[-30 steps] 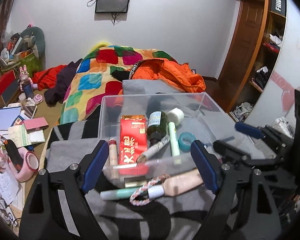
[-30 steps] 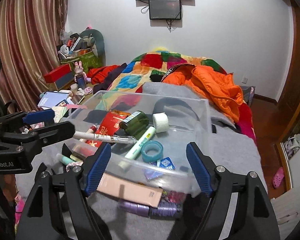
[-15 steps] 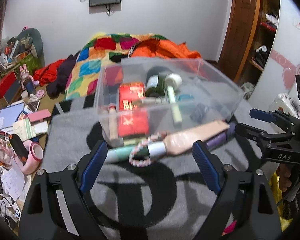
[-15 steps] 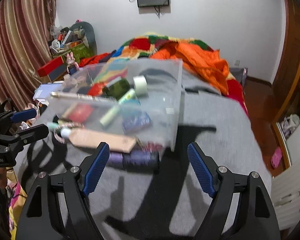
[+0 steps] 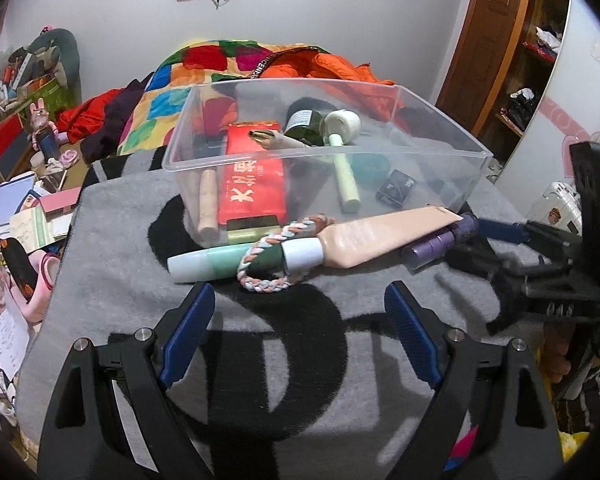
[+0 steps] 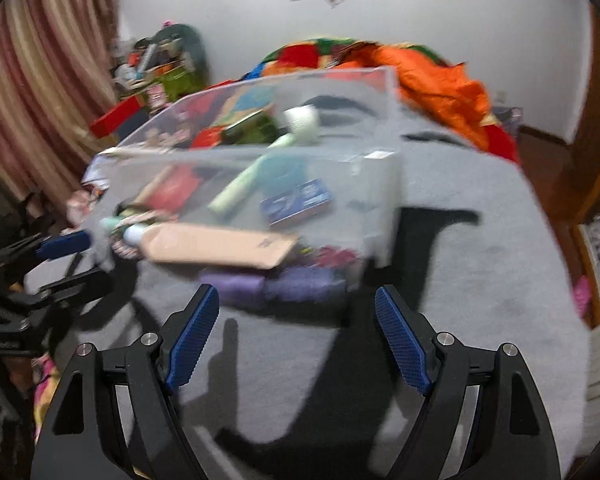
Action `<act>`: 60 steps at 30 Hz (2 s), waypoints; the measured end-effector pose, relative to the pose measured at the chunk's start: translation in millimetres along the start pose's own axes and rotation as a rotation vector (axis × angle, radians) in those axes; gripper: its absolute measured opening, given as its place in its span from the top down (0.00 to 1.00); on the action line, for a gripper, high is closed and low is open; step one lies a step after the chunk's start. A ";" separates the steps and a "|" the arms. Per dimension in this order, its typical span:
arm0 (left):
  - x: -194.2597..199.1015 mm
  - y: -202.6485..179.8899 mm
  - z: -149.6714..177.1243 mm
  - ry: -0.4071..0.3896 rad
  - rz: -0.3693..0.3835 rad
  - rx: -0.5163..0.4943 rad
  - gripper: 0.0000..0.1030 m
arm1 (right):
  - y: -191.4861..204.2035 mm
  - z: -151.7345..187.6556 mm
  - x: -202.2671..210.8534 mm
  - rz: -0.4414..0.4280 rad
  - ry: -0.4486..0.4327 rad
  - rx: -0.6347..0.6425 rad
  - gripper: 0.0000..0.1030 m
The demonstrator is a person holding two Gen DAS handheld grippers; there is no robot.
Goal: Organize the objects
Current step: 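Withdraw both tools from the box back to the item pile, then grasp the mint-green bottle with the left tool while the right tool grasps the purple spray bottle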
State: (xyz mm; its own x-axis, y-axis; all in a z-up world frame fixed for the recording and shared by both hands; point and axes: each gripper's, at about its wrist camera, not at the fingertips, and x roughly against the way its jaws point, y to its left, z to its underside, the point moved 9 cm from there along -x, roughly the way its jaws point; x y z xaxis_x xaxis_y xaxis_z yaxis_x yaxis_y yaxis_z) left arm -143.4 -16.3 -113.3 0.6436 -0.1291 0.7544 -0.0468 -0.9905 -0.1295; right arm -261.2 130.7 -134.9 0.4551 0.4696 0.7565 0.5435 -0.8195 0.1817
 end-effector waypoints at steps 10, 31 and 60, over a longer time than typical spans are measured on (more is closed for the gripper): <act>-6.1 -10.2 9.0 0.019 0.005 -0.025 0.15 | 23.4 18.5 7.1 -0.061 0.004 0.092 0.25; -12.2 42.8 -11.2 0.017 -0.005 0.051 0.15 | 32.6 23.1 5.8 -0.096 0.021 0.169 0.70; -8.6 -15.5 13.9 0.109 0.169 -0.099 0.58 | 15.0 25.5 9.9 -0.024 0.024 0.227 0.54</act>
State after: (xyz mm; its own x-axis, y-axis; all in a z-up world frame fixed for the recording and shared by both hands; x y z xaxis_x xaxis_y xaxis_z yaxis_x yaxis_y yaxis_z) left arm -137.6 0.8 -126.7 0.5339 -0.2925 0.7933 -0.2249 -0.9536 -0.2003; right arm -230.6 131.4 -140.8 0.4246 0.4777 0.7691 0.7002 -0.7118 0.0555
